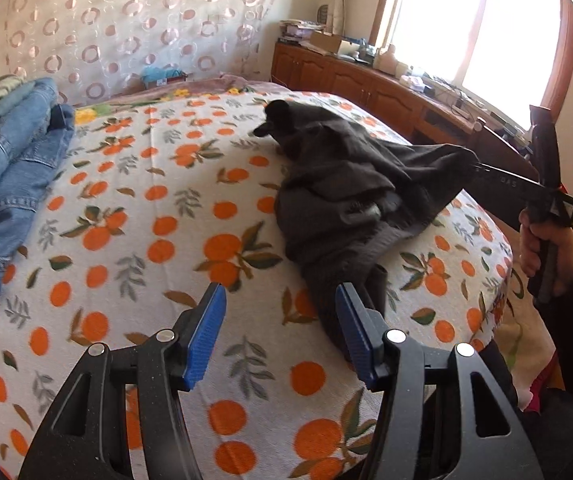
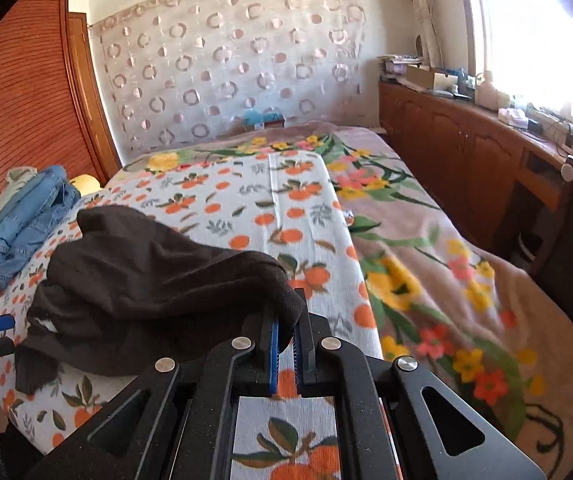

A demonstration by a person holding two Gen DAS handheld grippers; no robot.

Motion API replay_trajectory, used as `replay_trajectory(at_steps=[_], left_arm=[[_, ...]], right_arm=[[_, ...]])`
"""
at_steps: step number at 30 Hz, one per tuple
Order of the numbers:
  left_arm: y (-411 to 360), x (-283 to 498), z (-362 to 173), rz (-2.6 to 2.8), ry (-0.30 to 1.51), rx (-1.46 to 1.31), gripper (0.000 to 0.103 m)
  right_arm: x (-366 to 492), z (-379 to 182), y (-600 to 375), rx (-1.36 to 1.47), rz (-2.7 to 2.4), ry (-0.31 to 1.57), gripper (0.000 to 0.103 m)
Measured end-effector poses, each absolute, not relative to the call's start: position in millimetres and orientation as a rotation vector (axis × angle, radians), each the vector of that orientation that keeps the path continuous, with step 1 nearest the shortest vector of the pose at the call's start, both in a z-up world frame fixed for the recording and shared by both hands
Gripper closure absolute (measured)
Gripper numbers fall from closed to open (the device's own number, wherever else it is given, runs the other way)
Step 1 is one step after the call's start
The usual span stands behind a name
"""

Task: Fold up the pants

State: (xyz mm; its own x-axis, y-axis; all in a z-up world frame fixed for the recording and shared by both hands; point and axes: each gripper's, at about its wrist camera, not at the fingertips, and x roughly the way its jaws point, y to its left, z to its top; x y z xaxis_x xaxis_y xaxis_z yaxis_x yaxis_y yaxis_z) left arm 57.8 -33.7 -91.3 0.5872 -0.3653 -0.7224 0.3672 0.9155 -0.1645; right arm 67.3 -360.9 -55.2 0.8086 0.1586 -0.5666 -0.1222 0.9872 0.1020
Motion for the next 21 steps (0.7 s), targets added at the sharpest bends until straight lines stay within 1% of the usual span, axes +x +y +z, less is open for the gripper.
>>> replay_trajectory(at_steps=[12,13,14,17,21], left_arm=[[-39.3,36.3,-95.0,-0.448,0.840,-0.014,0.045],[-39.9,36.3,-97.1,-0.456,0.844,-0.019,0.047],[-40.7,36.1,-98.9,-0.464,0.847,-0.023,0.052],[-44.5,37.8,-104.3,-0.472,0.864,-0.021,0.063],[-50.5,34.5,-106.7,-0.484,0.858,-0.006,0.066]], right_arm=[[74.3,-61.4,-361.8,0.068,0.186,0.641,0.098],[75.2,-63.5,-362.7,0.069,0.184,0.646,0.098],[75.4,-65.9,-362.9,0.069,0.182,0.649,0.098],[74.5,-63.7,-362.3,0.071,0.177,0.645,0.098],[76.0,-63.8,-355.1,0.045,0.167,0.643,0.098]])
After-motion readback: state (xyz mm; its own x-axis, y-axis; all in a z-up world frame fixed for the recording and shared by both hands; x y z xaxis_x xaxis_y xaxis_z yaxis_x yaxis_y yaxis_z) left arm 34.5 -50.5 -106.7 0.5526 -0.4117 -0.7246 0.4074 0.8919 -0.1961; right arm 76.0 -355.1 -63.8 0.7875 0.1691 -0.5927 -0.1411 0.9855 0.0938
